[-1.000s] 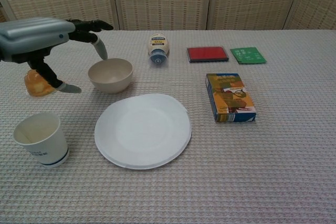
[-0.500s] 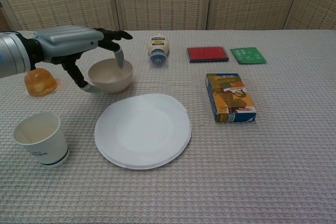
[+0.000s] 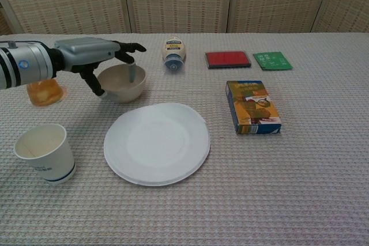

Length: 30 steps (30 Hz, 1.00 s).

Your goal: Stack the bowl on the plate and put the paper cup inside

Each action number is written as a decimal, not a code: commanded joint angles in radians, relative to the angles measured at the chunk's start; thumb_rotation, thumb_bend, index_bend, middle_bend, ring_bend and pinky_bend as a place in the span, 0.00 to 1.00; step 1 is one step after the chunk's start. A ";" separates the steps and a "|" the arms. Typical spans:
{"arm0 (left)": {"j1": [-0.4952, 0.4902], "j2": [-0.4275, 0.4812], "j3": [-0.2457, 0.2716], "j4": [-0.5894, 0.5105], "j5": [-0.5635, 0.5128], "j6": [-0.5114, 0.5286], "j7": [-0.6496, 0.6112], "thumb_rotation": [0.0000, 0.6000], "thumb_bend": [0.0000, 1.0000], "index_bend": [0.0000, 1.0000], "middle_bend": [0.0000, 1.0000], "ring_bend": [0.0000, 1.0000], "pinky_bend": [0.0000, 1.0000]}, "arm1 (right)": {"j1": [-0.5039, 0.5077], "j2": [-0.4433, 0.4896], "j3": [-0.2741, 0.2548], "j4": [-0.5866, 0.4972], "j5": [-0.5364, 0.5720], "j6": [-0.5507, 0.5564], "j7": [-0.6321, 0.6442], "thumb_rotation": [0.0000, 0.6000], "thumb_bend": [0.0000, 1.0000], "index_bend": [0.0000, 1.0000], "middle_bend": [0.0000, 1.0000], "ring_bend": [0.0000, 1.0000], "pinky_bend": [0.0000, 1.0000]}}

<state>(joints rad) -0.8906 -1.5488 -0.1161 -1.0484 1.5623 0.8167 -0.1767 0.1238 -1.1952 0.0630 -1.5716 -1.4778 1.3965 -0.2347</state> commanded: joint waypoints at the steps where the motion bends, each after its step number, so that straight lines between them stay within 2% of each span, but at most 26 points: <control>1: -0.019 -0.025 0.020 0.048 0.015 0.000 -0.045 1.00 0.30 0.45 0.00 0.00 0.06 | 0.002 -0.001 0.002 0.000 0.005 -0.002 -0.002 1.00 0.13 0.08 0.00 0.00 0.00; 9: -0.040 -0.077 0.052 0.151 0.035 0.014 -0.125 1.00 0.33 0.47 0.00 0.00 0.06 | 0.005 0.003 0.004 0.004 0.011 -0.003 0.005 1.00 0.13 0.08 0.00 0.00 0.00; 19: -0.040 -0.122 0.079 0.227 0.039 0.041 -0.153 1.00 0.37 0.62 0.00 0.00 0.06 | 0.009 0.004 0.005 0.009 0.017 -0.004 0.012 1.00 0.13 0.08 0.00 0.00 0.00; 25: -0.032 -0.110 0.075 0.194 0.038 0.094 -0.106 1.00 0.38 0.65 0.00 0.00 0.06 | 0.008 0.007 0.000 0.008 0.009 0.002 0.018 1.00 0.13 0.08 0.00 0.00 0.00; 30: -0.016 -0.061 0.066 0.098 0.023 0.125 -0.021 1.00 0.38 0.65 0.00 0.00 0.06 | 0.006 0.009 -0.006 0.007 -0.005 0.011 0.021 1.00 0.13 0.08 0.00 0.00 0.00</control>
<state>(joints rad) -0.9158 -1.6356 -0.0450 -0.9081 1.5944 0.9270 -0.2340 0.1302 -1.1861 0.0572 -1.5646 -1.4819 1.4065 -0.2131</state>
